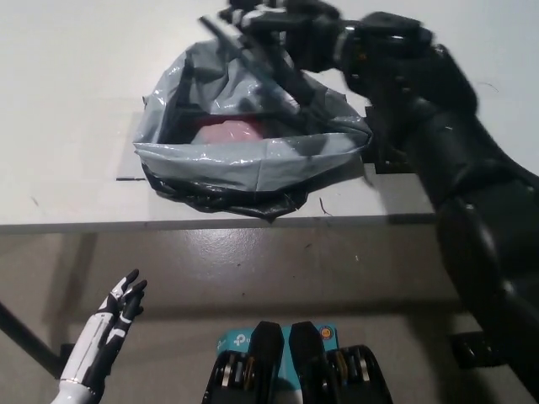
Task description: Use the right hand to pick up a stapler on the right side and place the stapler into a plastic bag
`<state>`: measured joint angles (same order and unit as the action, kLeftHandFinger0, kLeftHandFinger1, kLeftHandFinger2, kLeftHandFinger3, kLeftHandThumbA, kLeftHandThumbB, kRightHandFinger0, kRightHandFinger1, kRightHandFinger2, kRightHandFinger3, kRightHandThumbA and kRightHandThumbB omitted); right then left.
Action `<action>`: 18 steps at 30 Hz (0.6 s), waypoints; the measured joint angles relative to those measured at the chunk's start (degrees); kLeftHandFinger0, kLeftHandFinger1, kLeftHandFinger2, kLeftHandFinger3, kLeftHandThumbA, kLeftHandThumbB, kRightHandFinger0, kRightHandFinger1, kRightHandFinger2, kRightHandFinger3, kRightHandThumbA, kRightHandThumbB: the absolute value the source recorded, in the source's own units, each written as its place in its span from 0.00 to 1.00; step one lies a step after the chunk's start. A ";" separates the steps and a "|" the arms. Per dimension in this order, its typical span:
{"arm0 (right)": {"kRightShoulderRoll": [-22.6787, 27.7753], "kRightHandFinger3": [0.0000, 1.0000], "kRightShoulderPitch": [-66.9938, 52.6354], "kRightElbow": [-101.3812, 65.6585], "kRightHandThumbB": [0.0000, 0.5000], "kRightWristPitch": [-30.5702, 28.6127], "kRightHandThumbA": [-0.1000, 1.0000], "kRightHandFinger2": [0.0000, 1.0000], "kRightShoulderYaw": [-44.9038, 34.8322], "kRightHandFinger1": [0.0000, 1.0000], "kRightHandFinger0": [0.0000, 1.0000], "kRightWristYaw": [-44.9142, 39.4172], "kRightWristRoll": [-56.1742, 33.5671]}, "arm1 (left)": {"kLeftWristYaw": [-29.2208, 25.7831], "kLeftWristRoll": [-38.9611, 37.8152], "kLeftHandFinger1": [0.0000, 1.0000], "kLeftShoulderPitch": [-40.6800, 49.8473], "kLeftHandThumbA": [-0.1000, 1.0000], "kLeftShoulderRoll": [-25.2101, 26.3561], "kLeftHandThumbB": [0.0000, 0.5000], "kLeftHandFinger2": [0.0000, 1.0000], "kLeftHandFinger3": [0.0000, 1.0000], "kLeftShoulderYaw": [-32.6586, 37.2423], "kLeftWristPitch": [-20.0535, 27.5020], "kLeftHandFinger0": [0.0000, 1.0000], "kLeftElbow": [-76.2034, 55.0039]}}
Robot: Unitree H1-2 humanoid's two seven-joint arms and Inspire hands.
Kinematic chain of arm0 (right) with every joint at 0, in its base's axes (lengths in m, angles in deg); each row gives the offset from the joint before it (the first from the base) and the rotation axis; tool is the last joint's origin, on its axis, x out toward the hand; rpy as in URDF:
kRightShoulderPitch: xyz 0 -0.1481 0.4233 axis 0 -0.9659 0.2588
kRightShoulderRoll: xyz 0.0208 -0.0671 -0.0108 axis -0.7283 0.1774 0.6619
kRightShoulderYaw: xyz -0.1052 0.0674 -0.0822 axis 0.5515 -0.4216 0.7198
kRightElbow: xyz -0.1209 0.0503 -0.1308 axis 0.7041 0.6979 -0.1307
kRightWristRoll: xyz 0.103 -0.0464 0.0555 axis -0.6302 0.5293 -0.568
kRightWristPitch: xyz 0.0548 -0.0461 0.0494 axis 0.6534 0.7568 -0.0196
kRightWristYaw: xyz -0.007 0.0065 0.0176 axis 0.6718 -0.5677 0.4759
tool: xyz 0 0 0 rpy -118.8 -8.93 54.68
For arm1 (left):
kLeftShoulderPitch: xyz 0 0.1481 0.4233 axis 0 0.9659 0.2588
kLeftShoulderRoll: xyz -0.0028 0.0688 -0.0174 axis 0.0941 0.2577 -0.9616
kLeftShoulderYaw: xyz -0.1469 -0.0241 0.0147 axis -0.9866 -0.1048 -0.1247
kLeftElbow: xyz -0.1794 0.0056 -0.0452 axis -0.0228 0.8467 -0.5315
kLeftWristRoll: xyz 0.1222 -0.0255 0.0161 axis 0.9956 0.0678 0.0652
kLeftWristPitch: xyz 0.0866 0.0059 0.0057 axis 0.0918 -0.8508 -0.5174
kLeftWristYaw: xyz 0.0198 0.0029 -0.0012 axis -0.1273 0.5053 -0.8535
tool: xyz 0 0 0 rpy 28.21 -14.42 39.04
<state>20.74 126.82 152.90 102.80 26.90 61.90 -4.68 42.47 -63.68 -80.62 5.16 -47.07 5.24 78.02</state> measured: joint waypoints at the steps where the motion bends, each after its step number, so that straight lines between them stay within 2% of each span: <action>1: -0.75 0.50 0.86 0.59 0.69 -0.85 0.75 0.51 1.10 0.22 0.00 0.33 0.88 | 0.00 0.04 1.00 0.20 0.95 -0.05 0.03 1.00 1.00 0.01 0.03 1.00 0.00; 2: -1.55 0.49 1.58 0.93 0.68 -1.51 0.69 0.49 2.27 0.19 0.00 0.85 1.66 | -0.01 0.08 1.00 0.40 0.94 -0.08 0.01 1.00 1.00 0.01 0.04 1.00 -0.01; 3: -2.28 0.49 2.24 1.28 0.64 -2.25 0.67 0.49 3.40 0.19 0.00 1.44 2.52 | -0.01 0.13 1.00 0.59 0.94 -0.11 0.00 1.00 1.00 0.03 0.04 1.00 -0.02; 6: -4.43 0.51 3.47 1.40 0.58 -4.29 0.73 0.52 6.59 0.24 0.02 3.82 5.14 | 0.00 0.17 1.00 0.81 0.93 -0.19 0.00 1.00 1.00 0.02 0.03 1.00 -0.09; 8: -5.77 0.49 3.64 1.27 0.55 -6.27 0.71 0.58 10.33 0.31 0.02 5.57 7.62 | -0.01 0.20 1.00 0.74 0.94 -0.31 0.01 1.00 1.00 0.02 0.03 1.00 -0.08; 9: -6.14 0.45 3.60 1.25 0.51 -7.10 0.71 0.55 11.69 0.31 0.07 6.19 8.72 | -0.01 0.21 1.00 0.72 0.94 -0.35 0.00 1.00 1.00 0.01 0.03 1.00 -0.07; 10: -6.37 0.26 3.54 1.23 0.51 -7.58 0.69 0.37 12.85 0.17 0.01 6.68 9.36 | -0.01 0.21 1.00 0.72 0.95 -0.37 0.00 1.00 1.00 0.01 0.03 1.00 -0.07; 13: -6.80 0.13 2.86 1.22 0.53 -10.04 0.69 0.24 17.40 0.08 0.00 8.64 12.52 | 0.00 0.20 1.00 0.76 0.96 -0.43 0.01 1.00 1.00 0.02 0.00 1.00 -0.05; 14: -6.81 0.07 2.72 1.22 0.54 -10.35 0.69 0.12 17.88 0.00 0.00 8.78 12.90 | 0.00 0.21 1.00 0.76 0.97 -0.43 0.01 1.00 1.00 0.02 0.00 1.00 -0.05; 15: -6.84 0.05 2.25 1.22 0.53 -11.08 0.73 0.07 19.03 0.00 0.00 9.41 13.75 | 0.00 0.21 1.00 0.74 0.97 -0.46 0.01 1.00 1.00 0.02 -0.01 1.00 -0.05; 18: -6.80 0.17 0.39 1.32 0.48 -13.99 0.71 0.15 23.35 0.00 0.00 11.63 17.00 | 0.00 0.20 1.00 0.73 0.96 -0.58 0.05 1.00 1.00 0.02 -0.05 1.00 -0.05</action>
<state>13.94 127.21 154.21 88.81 50.25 73.53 12.32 42.47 -63.48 -79.89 4.58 -47.05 5.19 77.97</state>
